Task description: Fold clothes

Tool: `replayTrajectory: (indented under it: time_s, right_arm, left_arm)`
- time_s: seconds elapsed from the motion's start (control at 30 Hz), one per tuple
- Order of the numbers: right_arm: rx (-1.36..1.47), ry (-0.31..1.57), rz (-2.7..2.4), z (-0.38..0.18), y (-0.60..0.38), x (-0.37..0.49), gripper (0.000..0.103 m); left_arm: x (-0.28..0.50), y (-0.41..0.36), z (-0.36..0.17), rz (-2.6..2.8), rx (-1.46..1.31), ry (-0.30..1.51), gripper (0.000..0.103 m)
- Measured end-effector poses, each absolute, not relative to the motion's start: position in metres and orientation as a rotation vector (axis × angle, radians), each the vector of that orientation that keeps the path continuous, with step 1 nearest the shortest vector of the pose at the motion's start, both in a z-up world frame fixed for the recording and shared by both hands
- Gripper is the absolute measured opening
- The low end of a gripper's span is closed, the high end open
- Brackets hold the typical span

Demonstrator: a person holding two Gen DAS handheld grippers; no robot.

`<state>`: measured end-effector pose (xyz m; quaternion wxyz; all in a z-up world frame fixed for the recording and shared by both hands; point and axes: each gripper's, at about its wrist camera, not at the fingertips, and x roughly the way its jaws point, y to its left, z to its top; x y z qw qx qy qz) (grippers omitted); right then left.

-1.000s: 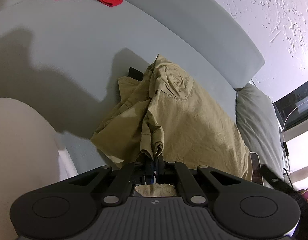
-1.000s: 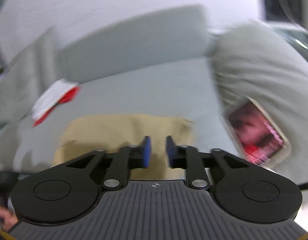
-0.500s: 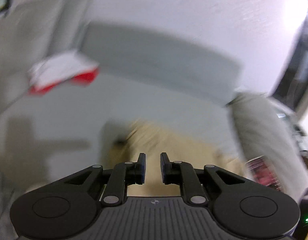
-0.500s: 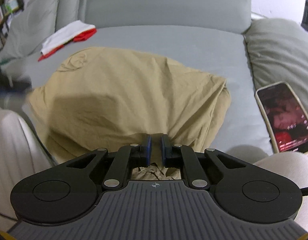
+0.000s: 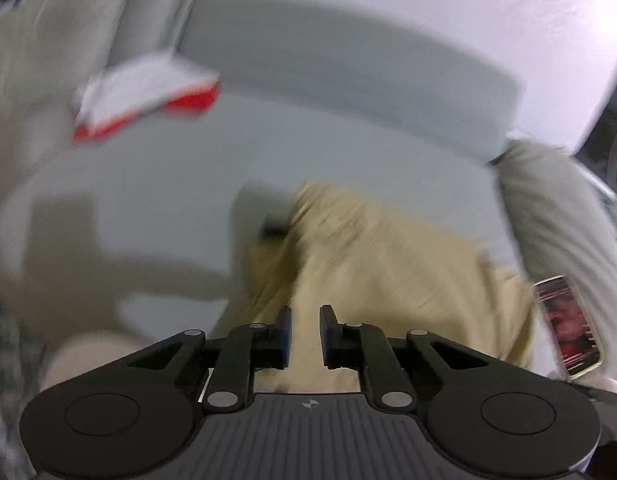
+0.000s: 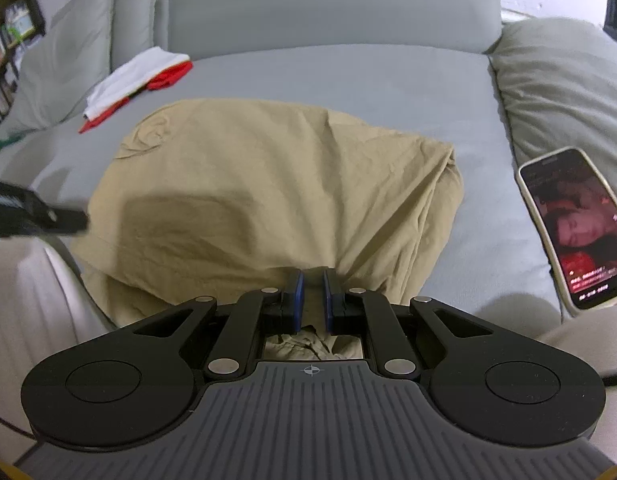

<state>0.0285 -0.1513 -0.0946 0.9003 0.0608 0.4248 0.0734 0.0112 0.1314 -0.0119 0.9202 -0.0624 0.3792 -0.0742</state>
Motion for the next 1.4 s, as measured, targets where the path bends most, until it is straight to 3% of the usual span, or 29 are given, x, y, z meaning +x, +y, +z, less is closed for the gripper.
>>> replayTrajectory:
  time_s: [0.23, 0.4, 0.47, 0.63, 0.73, 0.97, 1.17, 1.4]
  right_arm:
    - [0.132, 0.856, 0.165, -0.096, -0.154, 0.024, 0.013]
    - [0.139, 0.855, 0.162, -0.092, -0.154, 0.020, 0.014]
    - [0.154, 0.846, 0.156, -0.085, -0.156, 0.016, 0.019]
    - [0.232, 0.658, 0.046, -0.065, -0.171, 0.011, 0.023]
    - [0.217, 0.623, 0.012, -0.068, -0.166, 0.029, 0.016]
    - [0.076, 0.516, 0.100, -0.080, -0.103, 0.082, 0.015]
    - [-0.013, 0.610, -0.160, -0.125, -0.130, 0.118, 0.000]
    - [0.136, 0.757, -0.434, -0.123, -0.200, 0.114, 0.002]
  left_arm:
    - [0.039, 0.102, -0.069, -0.252, -0.010, 0.928, 0.019]
    - [0.044, 0.118, -0.068, -0.264, -0.069, 0.951, 0.021]
    - [0.044, 0.124, -0.066, -0.272, -0.093, 0.957, 0.021]
    - [0.043, 0.119, -0.068, -0.285, -0.116, 0.949, 0.021]
    - [0.043, 0.120, -0.070, -0.292, -0.121, 0.952, 0.022]
    - [0.049, 0.122, -0.069, -0.289, -0.121, 0.974, 0.022]
    - [0.048, 0.127, -0.072, -0.282, -0.145, 0.977, 0.015]
    - [0.047, 0.130, -0.073, -0.279, -0.156, 0.972, 0.015]
